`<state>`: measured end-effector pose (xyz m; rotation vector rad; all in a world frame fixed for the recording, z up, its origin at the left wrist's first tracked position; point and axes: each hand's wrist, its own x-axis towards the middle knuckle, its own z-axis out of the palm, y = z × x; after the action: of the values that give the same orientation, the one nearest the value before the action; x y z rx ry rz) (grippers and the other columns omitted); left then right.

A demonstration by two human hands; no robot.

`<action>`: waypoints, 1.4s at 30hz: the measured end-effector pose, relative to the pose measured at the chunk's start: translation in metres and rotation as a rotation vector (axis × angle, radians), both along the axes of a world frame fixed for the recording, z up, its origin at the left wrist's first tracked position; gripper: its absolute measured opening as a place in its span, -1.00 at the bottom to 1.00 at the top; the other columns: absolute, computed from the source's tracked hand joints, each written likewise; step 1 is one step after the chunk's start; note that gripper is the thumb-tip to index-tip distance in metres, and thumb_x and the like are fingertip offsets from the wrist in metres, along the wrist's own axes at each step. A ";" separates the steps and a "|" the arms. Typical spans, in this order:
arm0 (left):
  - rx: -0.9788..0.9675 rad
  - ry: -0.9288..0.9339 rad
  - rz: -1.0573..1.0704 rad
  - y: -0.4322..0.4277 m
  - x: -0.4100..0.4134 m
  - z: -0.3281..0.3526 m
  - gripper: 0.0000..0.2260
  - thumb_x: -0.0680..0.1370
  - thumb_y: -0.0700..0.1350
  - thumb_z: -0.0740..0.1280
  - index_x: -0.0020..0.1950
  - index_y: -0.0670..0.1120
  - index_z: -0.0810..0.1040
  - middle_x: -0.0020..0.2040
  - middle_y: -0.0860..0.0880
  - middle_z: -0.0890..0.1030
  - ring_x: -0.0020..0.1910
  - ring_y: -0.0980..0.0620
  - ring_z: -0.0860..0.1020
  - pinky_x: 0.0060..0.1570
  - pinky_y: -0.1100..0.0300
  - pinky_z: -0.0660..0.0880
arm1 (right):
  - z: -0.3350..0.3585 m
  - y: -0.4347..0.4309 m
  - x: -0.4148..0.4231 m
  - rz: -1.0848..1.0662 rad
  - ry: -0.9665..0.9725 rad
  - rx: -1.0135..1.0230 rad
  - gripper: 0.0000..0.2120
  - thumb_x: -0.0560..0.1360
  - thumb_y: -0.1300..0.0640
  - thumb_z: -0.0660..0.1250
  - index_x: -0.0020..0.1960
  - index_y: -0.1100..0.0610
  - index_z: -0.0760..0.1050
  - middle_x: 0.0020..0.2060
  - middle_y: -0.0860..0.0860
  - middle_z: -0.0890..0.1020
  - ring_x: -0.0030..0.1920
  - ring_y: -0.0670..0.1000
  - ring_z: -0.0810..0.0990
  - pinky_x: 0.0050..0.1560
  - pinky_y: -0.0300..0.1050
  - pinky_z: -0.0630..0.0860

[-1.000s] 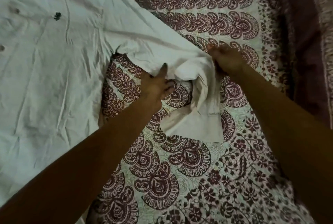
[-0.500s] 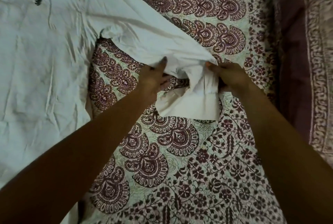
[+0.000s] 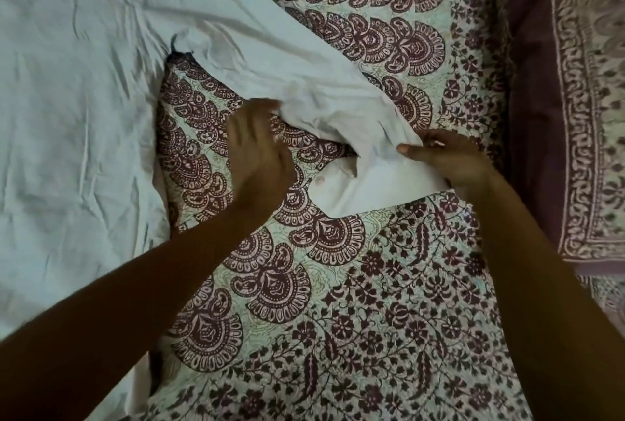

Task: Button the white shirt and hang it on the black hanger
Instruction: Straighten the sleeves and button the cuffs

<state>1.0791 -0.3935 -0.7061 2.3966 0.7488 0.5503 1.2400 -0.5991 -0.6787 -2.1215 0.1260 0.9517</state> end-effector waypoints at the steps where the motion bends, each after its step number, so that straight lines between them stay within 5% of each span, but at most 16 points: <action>1: 0.150 0.035 -0.227 -0.001 -0.007 -0.002 -0.48 0.41 -0.33 0.20 0.38 -0.15 0.26 0.34 -0.27 0.37 0.34 -0.21 0.33 0.36 -0.09 0.26 | 0.000 -0.004 -0.002 0.041 -0.020 -0.014 -0.65 0.32 0.11 0.52 0.08 0.08 0.57 -0.07 -0.06 0.61 -0.09 -0.07 0.56 -0.16 -0.22 0.47; 4: 0.453 0.184 -0.859 -0.014 -0.023 -0.008 -0.27 0.38 -0.36 0.24 0.49 0.00 0.08 0.49 -0.14 0.16 0.47 -0.14 0.11 0.47 -0.12 0.01 | 0.001 -0.012 -0.015 -0.076 -0.083 -0.021 -0.62 0.38 0.26 0.46 0.19 0.25 0.51 0.00 0.02 0.54 -0.01 0.02 0.52 -0.16 -0.15 0.52; 6: 0.391 0.256 -0.921 -0.030 -0.027 -0.009 -0.41 0.38 -0.32 0.36 0.39 -0.05 0.35 0.40 -0.20 0.36 0.35 -0.20 0.37 0.35 -0.19 0.27 | 0.001 -0.015 -0.022 -0.206 -0.037 -0.012 -0.69 0.45 0.25 0.40 0.17 0.24 0.50 -0.02 0.04 0.53 -0.03 0.04 0.52 -0.24 -0.09 0.54; 8: 0.220 0.225 -0.797 -0.041 -0.027 -0.006 -0.59 0.30 -0.34 0.47 0.12 -0.13 0.54 0.11 -0.19 0.57 0.02 -0.16 0.58 -0.08 -0.05 0.61 | 0.004 -0.017 -0.027 -0.268 -0.033 0.013 -0.75 0.47 0.24 0.38 0.14 0.22 0.51 -0.11 0.03 0.57 -0.11 0.02 0.55 -0.34 -0.16 0.53; 12: -0.668 0.141 -0.474 -0.070 -0.025 0.014 -0.75 0.45 -0.40 0.28 0.07 -0.17 0.53 -0.06 -0.16 0.58 -0.22 -0.13 0.59 -0.30 0.19 0.50 | 0.021 -0.010 -0.029 -0.394 -0.182 0.125 -0.87 0.45 0.27 0.39 -0.03 0.13 0.52 -0.23 -0.05 0.57 -0.27 -0.07 0.54 -0.31 -0.13 0.52; 16: -1.403 0.350 -0.319 -0.089 -0.029 0.033 -0.76 0.55 -0.32 0.20 0.04 -0.02 0.53 0.12 -0.17 0.58 0.12 -0.17 0.55 0.09 0.02 0.49 | 0.043 0.004 -0.033 -0.416 -0.471 0.226 -0.89 0.38 0.22 0.45 -0.14 0.05 0.59 -0.20 -0.01 0.64 -0.17 -0.04 0.60 -0.14 -0.11 0.53; 18: -1.280 0.260 -0.163 -0.086 -0.030 0.037 -0.78 0.57 -0.25 0.21 -0.11 0.04 0.54 -0.01 -0.06 0.61 -0.01 -0.19 0.56 0.01 -0.07 0.50 | 0.058 0.016 -0.049 -0.311 -0.716 0.123 -0.85 0.41 0.18 0.43 -0.02 0.09 0.60 -0.12 -0.05 0.64 -0.10 -0.11 0.60 -0.03 -0.22 0.55; 21: -1.124 -0.101 0.158 -0.069 -0.027 0.045 -0.83 0.62 -0.19 0.13 -0.10 -0.04 0.46 -0.17 -0.01 0.56 -0.25 -0.06 0.51 -0.28 0.10 0.49 | 0.070 0.039 -0.096 -0.040 -0.893 0.102 -0.79 0.48 0.21 0.37 0.11 0.14 0.57 -0.08 -0.10 0.61 -0.28 -0.27 0.55 -0.23 -0.54 0.46; 23: -1.206 -0.183 0.242 -0.052 -0.022 0.051 -0.74 0.64 -0.02 0.07 0.06 -0.16 0.44 -0.14 -0.08 0.56 -0.26 0.00 0.56 -0.36 0.20 0.52 | 0.059 0.049 -0.133 0.238 -0.752 0.130 -0.72 0.50 0.22 0.34 0.21 0.15 0.51 0.00 -0.03 0.64 -0.23 -0.25 0.58 -0.19 -0.42 0.56; 26: -1.105 0.002 0.196 -0.031 -0.024 0.041 -0.48 0.46 0.25 0.22 0.18 -0.15 0.42 0.00 -0.04 0.58 -0.07 -0.01 0.59 -0.17 0.14 0.56 | 0.034 0.049 -0.174 0.540 -0.367 0.196 -0.65 0.50 0.19 0.34 0.27 0.18 0.47 0.15 0.06 0.61 0.03 -0.11 0.61 0.08 -0.17 0.57; 30: -0.772 0.176 0.086 -0.012 -0.040 0.023 -0.47 0.40 -0.19 0.47 0.27 -0.18 0.29 0.05 -0.04 0.51 -0.03 0.03 0.50 -0.11 0.26 0.44 | 0.021 0.042 -0.187 -0.096 -0.403 0.352 -0.84 0.47 0.30 0.36 0.05 0.20 0.57 -0.13 -0.03 0.65 -0.14 -0.20 0.60 -0.14 -0.39 0.53; 32: -0.758 0.127 0.121 -0.004 -0.047 0.015 -0.47 0.39 -0.27 0.46 0.26 -0.21 0.29 -0.03 -0.02 0.49 -0.07 0.02 0.50 -0.11 0.24 0.45 | 0.012 0.039 -0.178 -0.381 -0.528 0.211 -0.78 0.44 0.28 0.40 0.08 0.20 0.54 -0.07 0.01 0.60 -0.05 -0.09 0.58 -0.16 -0.48 0.48; 35: -0.757 0.037 0.179 0.002 -0.058 0.007 -0.51 0.36 -0.29 0.48 0.20 -0.22 0.33 -0.06 0.03 0.47 -0.09 0.03 0.50 -0.10 0.24 0.47 | -0.004 0.041 -0.166 -0.338 -0.442 0.049 -0.59 0.41 0.07 0.46 0.18 0.23 0.49 0.05 0.06 0.57 0.03 -0.02 0.54 -0.16 -0.59 0.37; 37: -0.662 0.012 0.157 0.007 -0.067 0.003 -0.58 0.36 -0.28 0.47 0.13 -0.20 0.37 -0.04 -0.01 0.47 -0.08 0.06 0.48 -0.08 0.18 0.48 | -0.010 0.048 -0.164 -0.237 -0.333 0.025 -0.65 0.40 0.04 0.46 0.10 0.20 0.53 -0.07 -0.02 0.60 -0.12 -0.10 0.54 -0.22 -0.46 0.38; 39: -0.450 0.016 0.062 0.011 -0.078 0.001 -0.65 0.38 -0.21 0.46 0.08 -0.20 0.43 -0.01 -0.07 0.47 -0.06 0.10 0.43 -0.08 0.15 0.45 | -0.011 0.057 -0.162 -0.245 -0.266 0.026 -0.87 0.40 0.11 0.47 -0.16 0.15 0.56 -0.28 -0.07 0.57 -0.39 -0.27 0.47 -0.37 -0.37 0.34; 42: 0.010 0.138 -0.153 0.017 -0.092 -0.003 -0.62 0.37 0.02 0.45 0.09 -0.12 0.50 0.13 -0.20 0.46 0.09 -0.11 0.41 0.02 0.10 0.37 | -0.004 0.068 -0.161 -0.429 -0.298 0.110 -0.72 0.38 0.27 0.46 -0.38 0.04 0.43 -0.45 -0.13 0.47 -0.54 -0.31 0.40 -0.40 -0.38 0.33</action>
<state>0.9872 -0.3764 -0.7092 2.4948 0.6142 0.3299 1.0788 -0.5313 -0.6825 -1.9965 0.3526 0.3797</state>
